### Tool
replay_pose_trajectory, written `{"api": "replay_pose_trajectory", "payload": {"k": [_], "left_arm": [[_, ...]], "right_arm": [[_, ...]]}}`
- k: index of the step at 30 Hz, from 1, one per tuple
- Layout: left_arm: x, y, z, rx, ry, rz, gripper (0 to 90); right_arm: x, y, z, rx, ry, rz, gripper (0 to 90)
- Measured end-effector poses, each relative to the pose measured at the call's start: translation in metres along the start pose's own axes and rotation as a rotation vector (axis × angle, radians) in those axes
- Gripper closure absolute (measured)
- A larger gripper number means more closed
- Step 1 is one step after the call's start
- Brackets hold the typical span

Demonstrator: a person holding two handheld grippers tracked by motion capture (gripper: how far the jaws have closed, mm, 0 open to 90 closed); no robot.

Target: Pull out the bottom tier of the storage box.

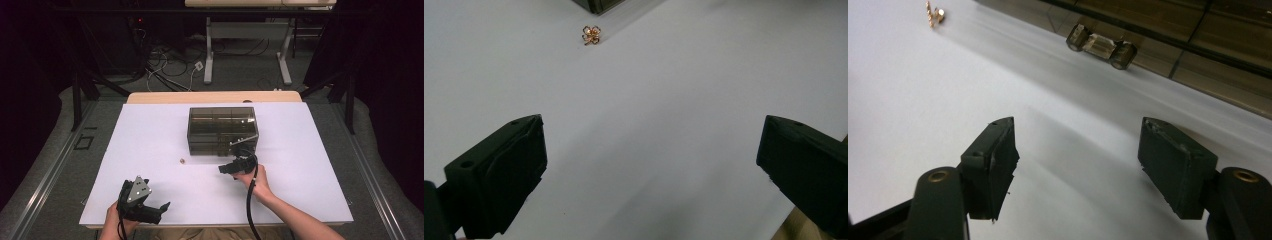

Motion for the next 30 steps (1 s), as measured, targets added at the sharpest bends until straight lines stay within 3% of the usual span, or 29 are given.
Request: {"api": "replay_pose_trajectory", "payload": {"k": [4, 8, 12, 13, 14, 15, 17, 23, 24, 25, 30], "left_arm": [[0.0, 0.0, 0.0, 0.006, 0.001, 0.005, 0.0], [-0.001, 0.0, 0.0, 0.006, 0.001, 0.003, 0.0], [-0.001, 0.0, 0.0, 0.001, 0.001, -0.005, 0.0], [-0.001, -0.001, 0.0, 0.004, -0.004, -0.004, 0.0], [-0.001, -0.001, 0.0, 0.004, -0.003, -0.004, 0.0], [-0.001, -0.001, 0.0, 0.004, -0.004, -0.006, 0.0], [-0.001, -0.001, 0.0, 0.004, -0.005, -0.007, 0.0], [-0.001, -0.001, 0.0, 0.003, -0.001, -0.011, 0.0], [-0.001, 0.0, 0.0, -0.003, -0.001, -0.014, 0.0], [0.0, 0.0, 0.0, -0.002, -0.007, -0.008, 0.0], [0.0, -0.001, -0.001, -0.002, -0.006, -0.01, 0.0]], "right_arm": [[-0.001, 0.007, 0.002, 0.016, 0.029, -0.013, 28.8], [-0.004, 0.011, 0.005, 0.038, 0.106, 0.002, 26.7], [-0.006, 0.016, 0.009, 0.064, 0.138, -0.011, 23.9], [-0.008, 0.014, 0.009, 0.067, 0.136, 0.044, 23.1], [-0.007, 0.017, 0.01, 0.078, 0.134, 0.018, 21.9], [-0.006, 0.021, 0.012, 0.071, 0.163, -0.044, 21.1], [-0.006, 0.022, 0.013, 0.09, 0.173, -0.019, 19.0], [-0.006, 0.024, 0.018, 0.127, 0.227, -0.025, 13.6], [-0.007, 0.022, 0.018, 0.14, 0.217, 0.004, 11.7], [-0.006, 0.024, 0.019, 0.148, 0.238, -0.037, 10.0], [-0.005, 0.027, 0.018, 0.193, 0.266, -0.041, 3.9]]}}
Point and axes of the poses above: each handheld gripper's, and its own axes: y roughly backward along the jaws, x roughly out of its top, z roughly to its right, the point moved 2 cm from there along -y, roughly forward along the jaws, and after that the axes turned 14 degrees about z, right-handed, at the moved point
